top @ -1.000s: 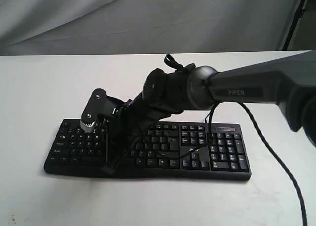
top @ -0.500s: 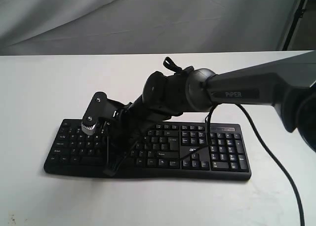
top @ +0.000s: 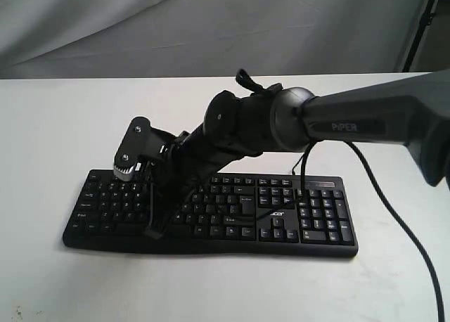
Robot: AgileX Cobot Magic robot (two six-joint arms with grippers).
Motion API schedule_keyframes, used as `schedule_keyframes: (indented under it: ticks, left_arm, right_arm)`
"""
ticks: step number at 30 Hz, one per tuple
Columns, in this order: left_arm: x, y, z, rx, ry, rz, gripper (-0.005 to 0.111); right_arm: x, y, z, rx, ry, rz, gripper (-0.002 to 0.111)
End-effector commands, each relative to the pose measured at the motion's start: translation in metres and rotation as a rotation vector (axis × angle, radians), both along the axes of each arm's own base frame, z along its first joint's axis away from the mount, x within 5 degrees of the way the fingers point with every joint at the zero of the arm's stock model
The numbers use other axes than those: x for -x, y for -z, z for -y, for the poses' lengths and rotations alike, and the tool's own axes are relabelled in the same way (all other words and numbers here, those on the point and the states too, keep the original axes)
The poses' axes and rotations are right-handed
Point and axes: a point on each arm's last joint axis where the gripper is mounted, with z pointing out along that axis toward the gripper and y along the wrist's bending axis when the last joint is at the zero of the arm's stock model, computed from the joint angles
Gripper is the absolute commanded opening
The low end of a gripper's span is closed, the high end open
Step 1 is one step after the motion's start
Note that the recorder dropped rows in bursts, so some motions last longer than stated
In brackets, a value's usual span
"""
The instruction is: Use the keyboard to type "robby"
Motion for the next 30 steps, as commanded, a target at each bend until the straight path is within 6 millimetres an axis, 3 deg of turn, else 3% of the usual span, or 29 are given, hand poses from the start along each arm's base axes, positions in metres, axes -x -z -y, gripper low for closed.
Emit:
schedule_keyframes:
  ticks: [1,12,22,30]
  left_arm:
    - [0.0,0.001,0.0,-0.001,0.006,0.005,0.0]
    - [0.0,0.001,0.0,-0.001,0.006,0.005,0.0]
    - [0.0,0.001,0.0,-0.001,0.006,0.005,0.0]
    - [0.0,0.001,0.0,-0.001,0.006,0.005,0.0]
  right_arm:
    - [-0.005,-0.005,0.002,-0.008,0.021,0.03,0.0]
    - [-0.018,-0.006,0.012,-0.017,0.068,0.039,0.0]
    - [-0.026,0.008,0.004,-0.011,0.05,-0.002,0.0]
    - [-0.028,0.008,0.007,-0.009,0.058,-0.013,0.0]
